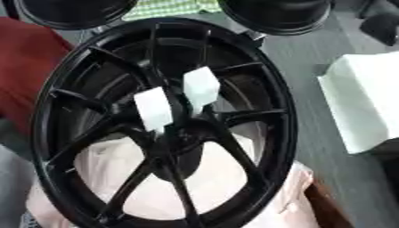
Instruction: Pull the pin out of the wheel hub.
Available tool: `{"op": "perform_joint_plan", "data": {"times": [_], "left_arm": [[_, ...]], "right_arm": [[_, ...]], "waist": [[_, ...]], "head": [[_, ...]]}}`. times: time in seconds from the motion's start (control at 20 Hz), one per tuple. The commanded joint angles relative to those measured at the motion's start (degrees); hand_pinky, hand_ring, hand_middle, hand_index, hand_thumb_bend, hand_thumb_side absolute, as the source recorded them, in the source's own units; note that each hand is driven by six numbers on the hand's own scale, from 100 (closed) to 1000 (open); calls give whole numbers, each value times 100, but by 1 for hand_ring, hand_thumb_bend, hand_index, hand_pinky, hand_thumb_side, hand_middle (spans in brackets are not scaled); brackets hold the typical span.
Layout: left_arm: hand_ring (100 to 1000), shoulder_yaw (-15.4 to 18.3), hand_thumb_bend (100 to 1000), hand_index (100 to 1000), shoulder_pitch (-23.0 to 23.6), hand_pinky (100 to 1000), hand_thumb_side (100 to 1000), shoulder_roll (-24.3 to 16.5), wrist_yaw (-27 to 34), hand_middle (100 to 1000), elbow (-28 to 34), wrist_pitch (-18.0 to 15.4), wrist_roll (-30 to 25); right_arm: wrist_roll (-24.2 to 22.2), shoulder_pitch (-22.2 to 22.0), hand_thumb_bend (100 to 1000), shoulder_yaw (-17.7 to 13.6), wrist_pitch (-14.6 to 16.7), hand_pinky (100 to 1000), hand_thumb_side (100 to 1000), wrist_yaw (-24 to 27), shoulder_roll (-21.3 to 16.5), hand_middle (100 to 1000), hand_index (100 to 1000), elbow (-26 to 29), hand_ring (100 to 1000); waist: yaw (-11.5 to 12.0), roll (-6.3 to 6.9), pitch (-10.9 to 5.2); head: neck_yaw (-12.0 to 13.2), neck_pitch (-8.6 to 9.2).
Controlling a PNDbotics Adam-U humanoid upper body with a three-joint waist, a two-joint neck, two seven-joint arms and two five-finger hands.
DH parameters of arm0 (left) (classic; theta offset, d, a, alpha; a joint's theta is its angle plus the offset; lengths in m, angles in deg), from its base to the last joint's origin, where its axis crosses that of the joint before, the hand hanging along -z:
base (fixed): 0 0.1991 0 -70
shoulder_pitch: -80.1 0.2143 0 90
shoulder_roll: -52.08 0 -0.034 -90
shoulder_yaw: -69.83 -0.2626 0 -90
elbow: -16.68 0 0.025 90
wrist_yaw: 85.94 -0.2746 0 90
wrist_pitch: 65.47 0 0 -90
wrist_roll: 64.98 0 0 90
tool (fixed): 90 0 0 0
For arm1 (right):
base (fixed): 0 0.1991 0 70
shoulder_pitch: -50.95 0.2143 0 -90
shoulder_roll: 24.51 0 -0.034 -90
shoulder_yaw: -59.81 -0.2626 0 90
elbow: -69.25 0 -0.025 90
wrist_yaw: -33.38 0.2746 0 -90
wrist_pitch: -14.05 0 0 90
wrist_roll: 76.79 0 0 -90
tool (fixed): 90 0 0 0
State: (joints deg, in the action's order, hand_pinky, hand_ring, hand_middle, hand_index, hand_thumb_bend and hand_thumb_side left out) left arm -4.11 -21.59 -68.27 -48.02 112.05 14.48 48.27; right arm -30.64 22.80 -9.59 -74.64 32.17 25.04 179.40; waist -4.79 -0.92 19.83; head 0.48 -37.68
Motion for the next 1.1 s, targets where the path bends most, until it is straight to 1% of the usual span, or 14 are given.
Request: {"op": "perform_joint_plan", "data": {"times": [0.05,0.35,0.5,0.9,1.1], "left_arm": [[748,24,286,763,-46,753,787,-199,14,717,72,16,-10],[749,5,284,763,-55,753,788,-203,16,717,76,31,-17],[750,-8,284,763,-55,753,788,-200,15,717,72,43,-25],[750,-22,284,762,-58,753,789,-189,24,715,68,57,-26],[749,-29,283,762,-72,753,791,-179,39,715,65,64,-27]], "right_arm": [[-102,226,189,98,-60,834,491,141,-2,755,783,85,820],[-150,552,221,397,-234,836,490,265,206,764,792,57,825],[-139,754,225,573,-364,835,491,291,372,761,792,-3,822],[-97,1349,284,1108,-673,833,478,75,987,776,806,-491,826],[-16,1544,306,1261,-750,833,465,-42,1262,779,810,-736,826]], "waist": [[6,2,-126],[4,-15,-142],[1,-24,-153],[6,-50,-169],[19,-65,-165]], "head": [[-20,2],[-16,-39],[-19,-59],[3,-97],[-5,-125]]}}
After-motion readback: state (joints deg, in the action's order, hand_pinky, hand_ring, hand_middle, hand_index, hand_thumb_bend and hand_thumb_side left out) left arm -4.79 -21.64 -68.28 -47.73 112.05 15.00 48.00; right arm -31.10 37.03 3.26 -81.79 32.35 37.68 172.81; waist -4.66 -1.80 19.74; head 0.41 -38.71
